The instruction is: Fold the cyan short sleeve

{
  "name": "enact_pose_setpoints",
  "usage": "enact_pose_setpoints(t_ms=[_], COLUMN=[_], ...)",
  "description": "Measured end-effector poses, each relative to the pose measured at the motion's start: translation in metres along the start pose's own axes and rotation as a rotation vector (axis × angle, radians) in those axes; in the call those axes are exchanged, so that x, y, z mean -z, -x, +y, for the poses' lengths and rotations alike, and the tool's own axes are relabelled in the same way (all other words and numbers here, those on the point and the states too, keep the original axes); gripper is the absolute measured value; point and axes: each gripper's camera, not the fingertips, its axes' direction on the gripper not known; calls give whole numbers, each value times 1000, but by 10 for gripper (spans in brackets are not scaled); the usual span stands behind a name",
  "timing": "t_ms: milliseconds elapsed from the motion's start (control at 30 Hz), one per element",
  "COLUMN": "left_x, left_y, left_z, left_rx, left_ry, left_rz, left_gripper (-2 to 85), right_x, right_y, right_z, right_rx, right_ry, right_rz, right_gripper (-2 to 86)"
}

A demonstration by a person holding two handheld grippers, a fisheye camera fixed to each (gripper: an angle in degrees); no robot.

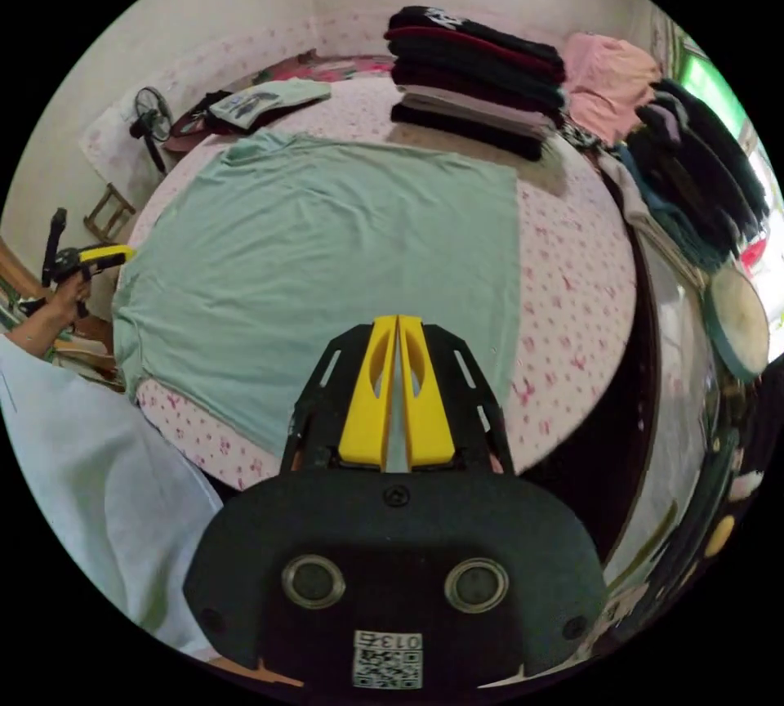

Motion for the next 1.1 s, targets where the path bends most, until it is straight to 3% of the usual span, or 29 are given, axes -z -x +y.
enact_pose_setpoints(t_ms=[67, 200, 267, 433, 667, 767, 833, 967, 1100], left_x=[-18, -20, -16, -28, -54, -64, -73, -83, -88], left_y=[9, 52, 68, 97, 118, 116, 114, 105, 87], left_z=[-7, 15, 17, -34, -75, -76, -76, -73, -67], left_rx=[0, 114, 168, 169, 177, 170, 176, 165, 146], left_ry=[75, 65, 52, -4, -45, -43, -41, -50, -54], left_rz=[-8, 92, 52, 47, 96, 79, 90, 94, 45], left_gripper=[-2, -1, 0, 20, 67, 75, 78, 79, 78], right_x=[-23, -53, -77, -135, -219, -258, -283, -282, -261], right_y=[18, 34, 42, 86, 158, 183, 198, 221, 202], right_z=[-54, -128, -179, -297, -439, -471, -480, -488, -513], right_rx=[103, 208, 265, 445, 544, 586, 641, 818, 768], right_ry=[-21, -65, -99, -106, -2, 87, 159, 117, -59], right_rz=[-47, -100, -177, -249, -275, -287, -285, -179, -125], right_gripper=[1, 5, 10, 43, 98, 99, 49, 17, 11])
